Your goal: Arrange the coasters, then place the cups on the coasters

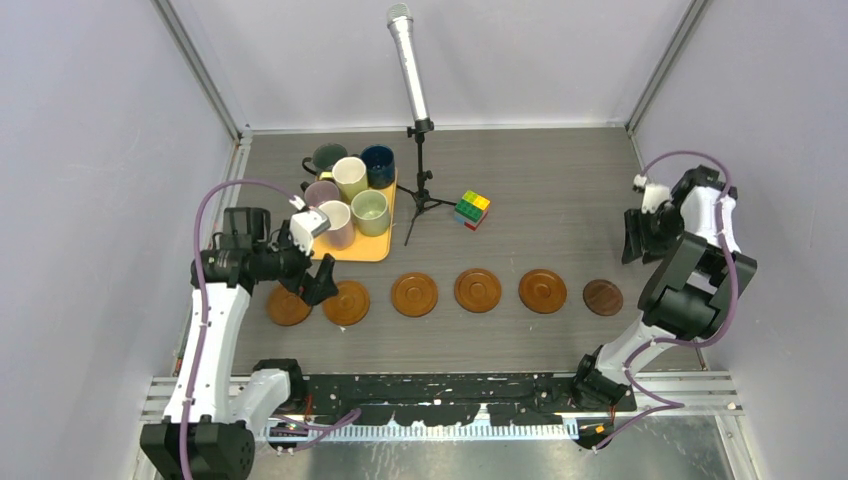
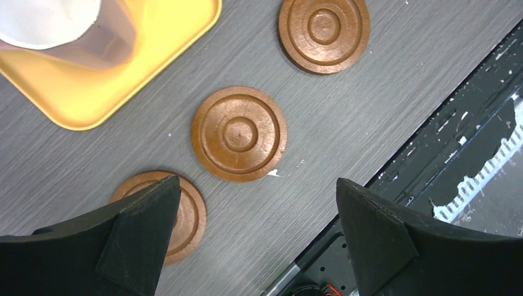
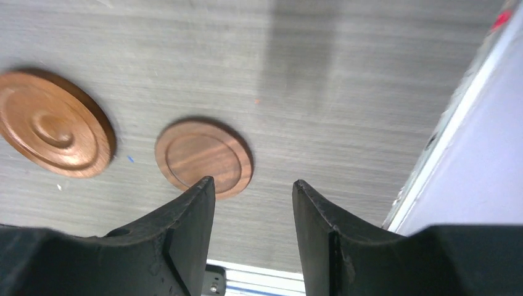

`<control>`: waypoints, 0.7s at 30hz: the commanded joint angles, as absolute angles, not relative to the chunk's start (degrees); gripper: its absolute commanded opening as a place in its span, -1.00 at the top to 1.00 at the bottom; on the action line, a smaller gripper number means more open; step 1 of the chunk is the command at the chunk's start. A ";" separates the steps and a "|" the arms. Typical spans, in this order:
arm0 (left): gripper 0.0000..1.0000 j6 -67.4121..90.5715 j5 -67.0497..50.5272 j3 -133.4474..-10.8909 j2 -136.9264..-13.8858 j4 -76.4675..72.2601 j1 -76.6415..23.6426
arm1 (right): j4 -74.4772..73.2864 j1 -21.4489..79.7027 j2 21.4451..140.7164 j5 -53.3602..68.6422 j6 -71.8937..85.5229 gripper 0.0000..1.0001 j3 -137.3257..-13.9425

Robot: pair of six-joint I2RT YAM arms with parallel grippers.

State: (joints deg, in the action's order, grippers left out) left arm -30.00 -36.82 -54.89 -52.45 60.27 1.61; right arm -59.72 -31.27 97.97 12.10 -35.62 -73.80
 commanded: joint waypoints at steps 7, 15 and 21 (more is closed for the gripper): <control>-0.99 -32.76 -28.91 -65.84 -65.32 60.35 2.37 | -69.08 -25.62 94.55 23.87 -30.65 -0.31 -83.80; -0.99 -49.07 -31.91 -76.88 -78.37 65.38 7.19 | -69.38 -15.07 88.05 28.16 -29.31 -0.36 -76.97; -0.89 -67.41 -32.34 -82.98 -88.26 68.86 10.04 | -70.00 -10.74 85.35 33.13 -28.30 -0.36 -73.82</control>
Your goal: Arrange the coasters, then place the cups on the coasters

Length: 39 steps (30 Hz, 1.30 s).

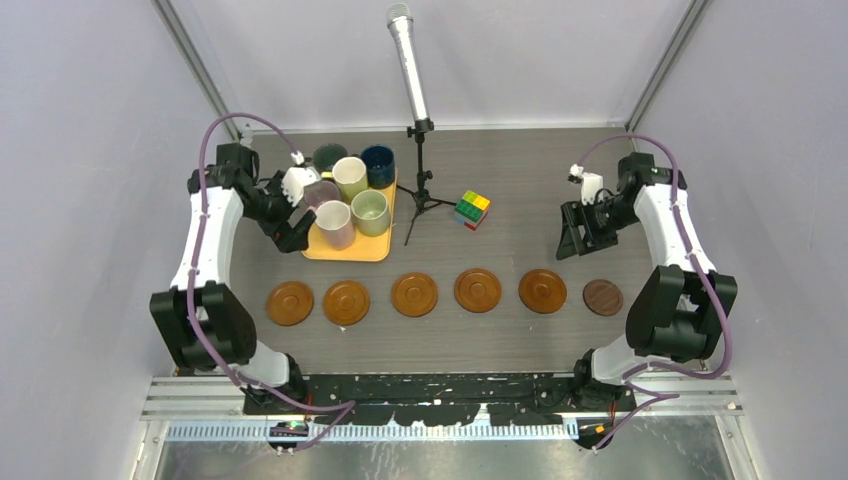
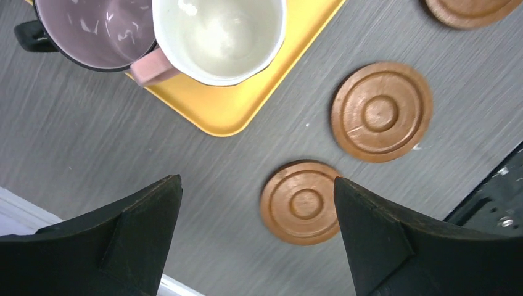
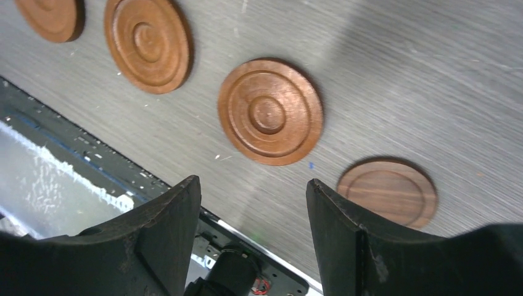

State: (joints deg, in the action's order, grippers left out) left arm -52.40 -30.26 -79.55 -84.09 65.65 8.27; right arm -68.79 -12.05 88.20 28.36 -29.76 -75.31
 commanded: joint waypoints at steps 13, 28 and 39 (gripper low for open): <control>-0.76 -87.07 -37.61 -91.43 -102.19 67.71 11.41 | -68.52 -10.13 84.85 40.09 -26.27 -0.37 -71.31; -0.67 -88.16 -39.23 -86.39 -103.33 59.65 9.84 | -65.70 -10.13 85.24 42.71 -23.62 -0.37 -68.44; -0.55 -88.17 -40.44 -84.25 -102.31 60.14 8.26 | -64.00 -10.19 86.28 43.33 -21.91 -0.36 -67.18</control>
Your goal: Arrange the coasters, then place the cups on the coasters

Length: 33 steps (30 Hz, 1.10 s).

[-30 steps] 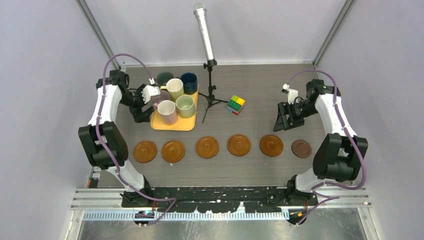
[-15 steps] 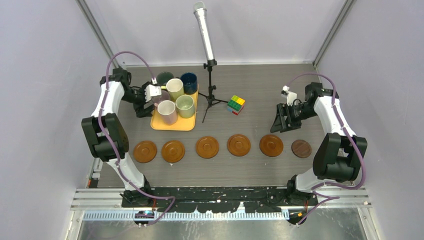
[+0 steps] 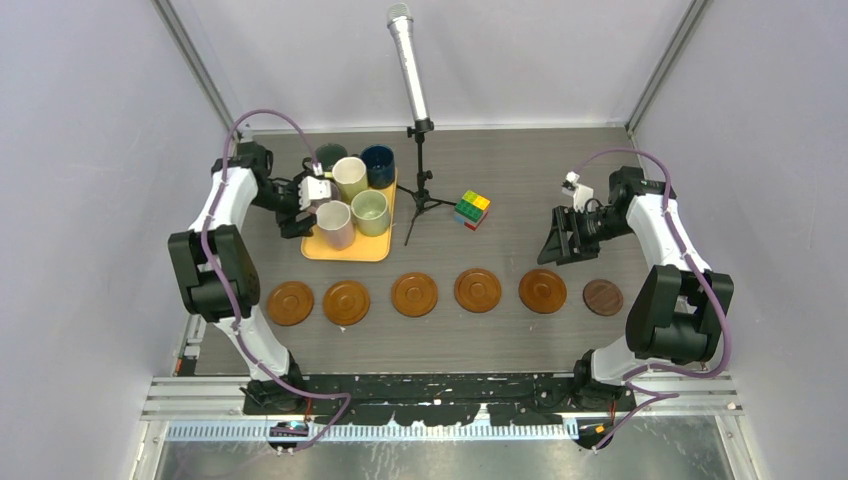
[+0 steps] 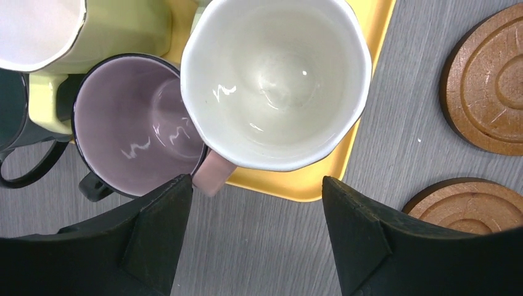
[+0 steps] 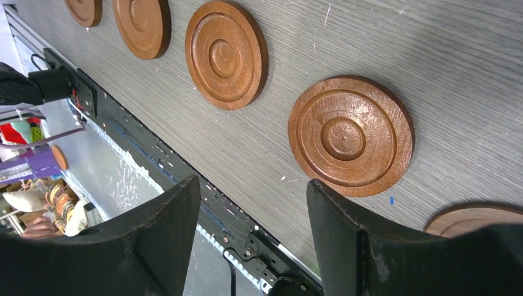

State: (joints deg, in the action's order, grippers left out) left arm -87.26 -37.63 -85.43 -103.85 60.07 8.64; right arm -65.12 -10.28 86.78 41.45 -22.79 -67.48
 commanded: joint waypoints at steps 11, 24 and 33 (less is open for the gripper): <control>-0.25 -87.83 -40.64 -80.74 -98.39 62.52 8.31 | -63.95 -10.13 86.22 43.63 -21.72 -0.36 -67.00; -0.11 -66.44 -33.44 -73.21 -94.00 51.41 5.84 | -63.18 -10.12 86.59 43.69 -20.83 -0.35 -67.04; -0.07 -54.61 -32.72 -68.17 -92.25 42.15 5.71 | -62.97 -10.17 86.24 43.77 -20.59 -0.34 -66.84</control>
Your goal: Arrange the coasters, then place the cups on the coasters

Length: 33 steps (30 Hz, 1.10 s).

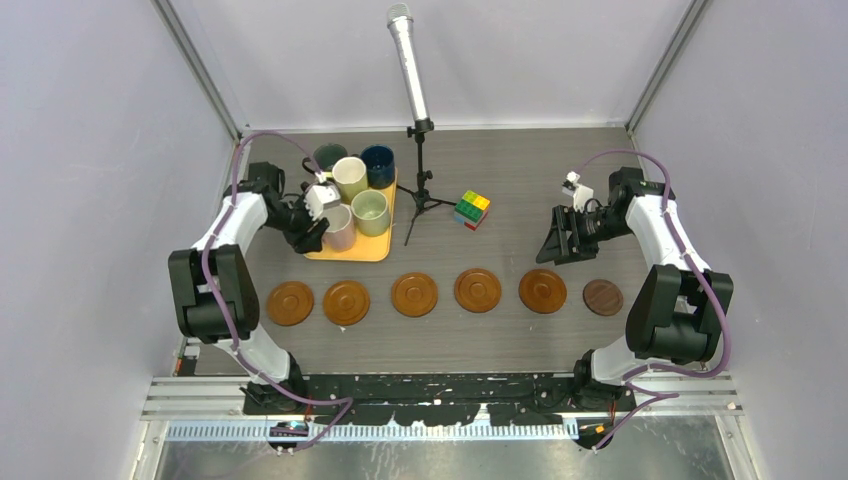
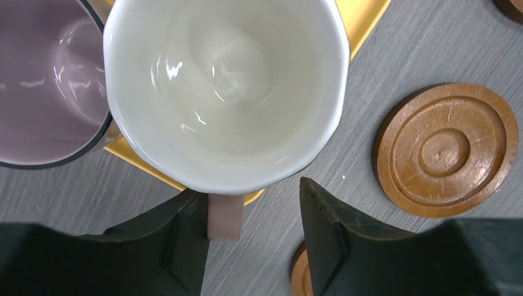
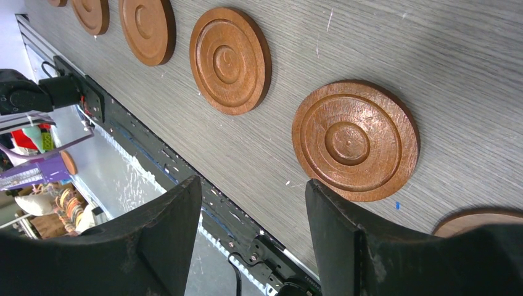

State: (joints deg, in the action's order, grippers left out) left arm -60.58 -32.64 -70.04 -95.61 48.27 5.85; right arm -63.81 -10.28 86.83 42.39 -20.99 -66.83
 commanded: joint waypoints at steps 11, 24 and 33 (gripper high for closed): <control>0.72 -51.22 -35.72 -67.52 -91.57 41.71 6.28 | -62.98 -10.17 85.33 43.51 -20.27 -0.31 -66.70; 1.00 -52.42 -44.42 -67.97 -77.90 50.85 19.25 | -61.59 -10.13 81.62 45.20 -16.91 -0.28 -65.71; 1.00 -74.88 -49.46 -68.30 -71.91 75.38 33.40 | -59.34 -10.14 79.07 46.24 -14.60 -0.28 -63.39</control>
